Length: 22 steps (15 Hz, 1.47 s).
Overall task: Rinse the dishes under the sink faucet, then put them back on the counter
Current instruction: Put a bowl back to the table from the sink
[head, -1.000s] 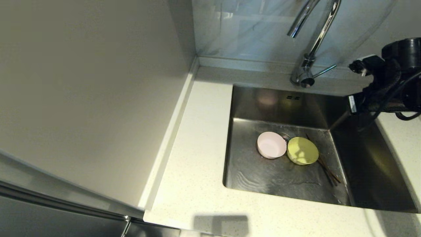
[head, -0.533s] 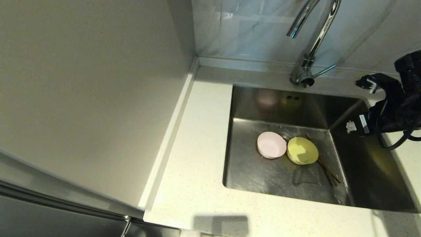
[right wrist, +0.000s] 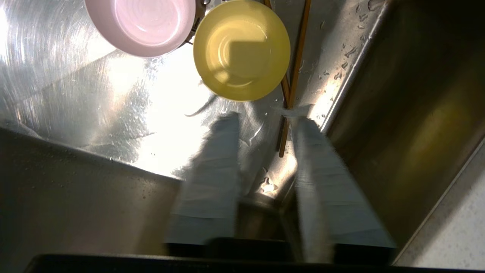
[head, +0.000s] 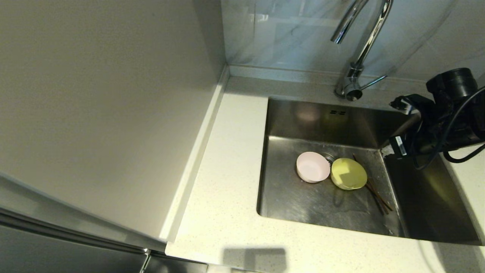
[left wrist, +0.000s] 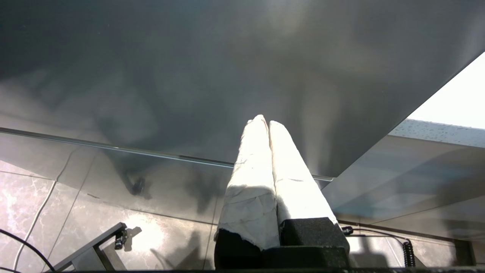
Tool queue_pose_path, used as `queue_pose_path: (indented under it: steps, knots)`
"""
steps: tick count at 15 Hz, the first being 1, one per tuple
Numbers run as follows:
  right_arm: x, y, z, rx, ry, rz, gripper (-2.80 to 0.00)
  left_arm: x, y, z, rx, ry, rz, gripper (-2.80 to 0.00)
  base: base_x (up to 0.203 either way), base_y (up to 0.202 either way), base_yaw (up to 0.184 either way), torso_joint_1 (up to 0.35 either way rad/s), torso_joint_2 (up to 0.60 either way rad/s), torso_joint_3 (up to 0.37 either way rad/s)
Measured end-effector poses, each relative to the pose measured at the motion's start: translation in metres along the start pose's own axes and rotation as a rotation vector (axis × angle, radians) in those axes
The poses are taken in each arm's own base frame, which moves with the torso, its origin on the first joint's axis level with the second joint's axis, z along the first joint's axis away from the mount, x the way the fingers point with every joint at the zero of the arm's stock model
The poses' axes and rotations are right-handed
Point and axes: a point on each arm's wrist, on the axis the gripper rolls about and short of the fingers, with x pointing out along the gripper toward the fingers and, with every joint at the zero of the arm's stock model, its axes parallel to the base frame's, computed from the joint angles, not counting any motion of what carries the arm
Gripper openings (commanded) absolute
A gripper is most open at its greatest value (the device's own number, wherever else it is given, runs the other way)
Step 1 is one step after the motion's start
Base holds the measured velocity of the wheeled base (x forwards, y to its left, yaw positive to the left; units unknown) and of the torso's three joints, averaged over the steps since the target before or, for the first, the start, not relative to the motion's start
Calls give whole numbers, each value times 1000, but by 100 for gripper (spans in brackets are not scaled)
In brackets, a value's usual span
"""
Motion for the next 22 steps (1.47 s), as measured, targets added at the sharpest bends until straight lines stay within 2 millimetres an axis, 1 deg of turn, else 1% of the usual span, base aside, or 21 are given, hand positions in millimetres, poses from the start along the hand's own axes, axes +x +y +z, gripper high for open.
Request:
queue_pose_path:
  steps: [5,8,10,12,16,19,22]
  knots:
    - [17,3,4,-7,17,8,0,0,0,0,0,0,0,-280,0,0,0,0,0,0]
    - [37,3,-1,-4,71,-1,0,0,0,0,0,0,0,-280,0,0,0,0,0,0]
    - [53,4,-5,-4,103,3,0,0,0,0,0,0,0,-280,0,0,0,0,0,0]
    - [71,5,-5,-4,86,-2,0,0,0,0,0,0,0,-280,0,0,0,0,0,0]
    - [112,5,-10,-4,80,-53,0,0,0,0,0,0,0,-280,0,0,0,0,0,0]
    - [141,1,-13,-3,55,-105,0,0,0,0,0,0,0,-280,0,0,0,0,0,0]
    - [161,0,-14,-1,58,-119,0,0,0,0,0,0,0,-280,0,0,0,0,0,0]
